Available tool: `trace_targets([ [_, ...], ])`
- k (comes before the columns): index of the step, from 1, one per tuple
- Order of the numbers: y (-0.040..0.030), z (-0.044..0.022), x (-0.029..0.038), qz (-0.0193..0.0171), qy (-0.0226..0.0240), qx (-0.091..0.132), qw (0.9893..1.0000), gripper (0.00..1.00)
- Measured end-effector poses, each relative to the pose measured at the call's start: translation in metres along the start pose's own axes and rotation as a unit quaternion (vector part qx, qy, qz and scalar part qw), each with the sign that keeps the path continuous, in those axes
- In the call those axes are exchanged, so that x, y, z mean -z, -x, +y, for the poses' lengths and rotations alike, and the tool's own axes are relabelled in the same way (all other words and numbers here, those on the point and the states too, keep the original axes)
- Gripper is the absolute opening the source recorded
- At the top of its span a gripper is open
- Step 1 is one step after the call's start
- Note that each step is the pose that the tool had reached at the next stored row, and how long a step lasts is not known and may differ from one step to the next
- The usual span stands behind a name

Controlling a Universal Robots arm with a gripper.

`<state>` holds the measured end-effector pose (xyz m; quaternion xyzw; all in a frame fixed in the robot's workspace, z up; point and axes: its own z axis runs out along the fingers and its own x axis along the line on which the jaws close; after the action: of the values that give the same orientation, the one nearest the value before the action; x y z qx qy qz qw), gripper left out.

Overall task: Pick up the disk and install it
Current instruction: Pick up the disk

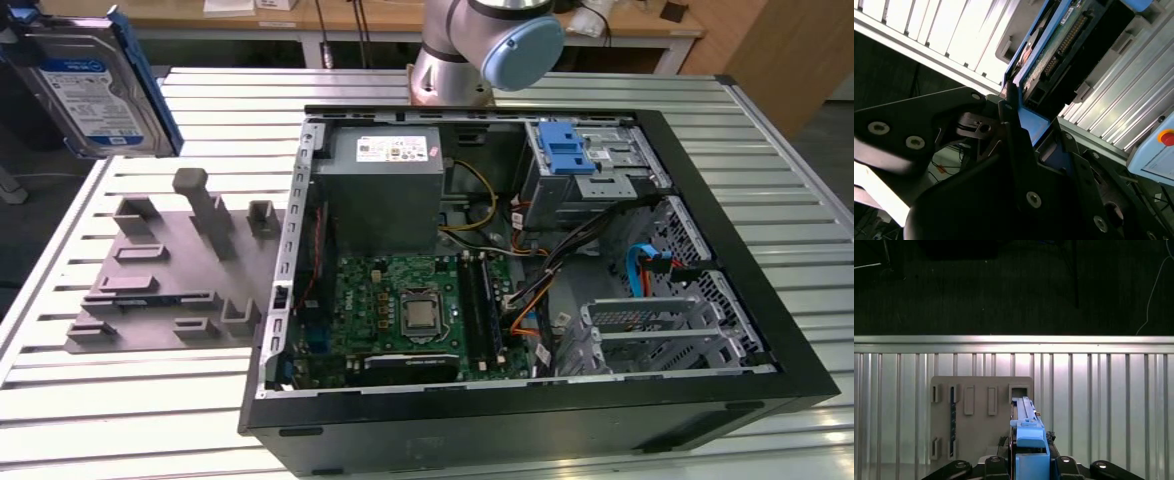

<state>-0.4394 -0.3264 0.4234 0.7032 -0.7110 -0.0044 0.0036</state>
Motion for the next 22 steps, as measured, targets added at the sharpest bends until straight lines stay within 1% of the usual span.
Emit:
trace_targets([
  [14,0.0000,0.0001,0.0096,0.0000,0.0000,0.000,1.0000,0.36],
  [22,0.0000,0.0002,0.0163,0.0000,0.0000,0.000,1.0000,0.36],
])
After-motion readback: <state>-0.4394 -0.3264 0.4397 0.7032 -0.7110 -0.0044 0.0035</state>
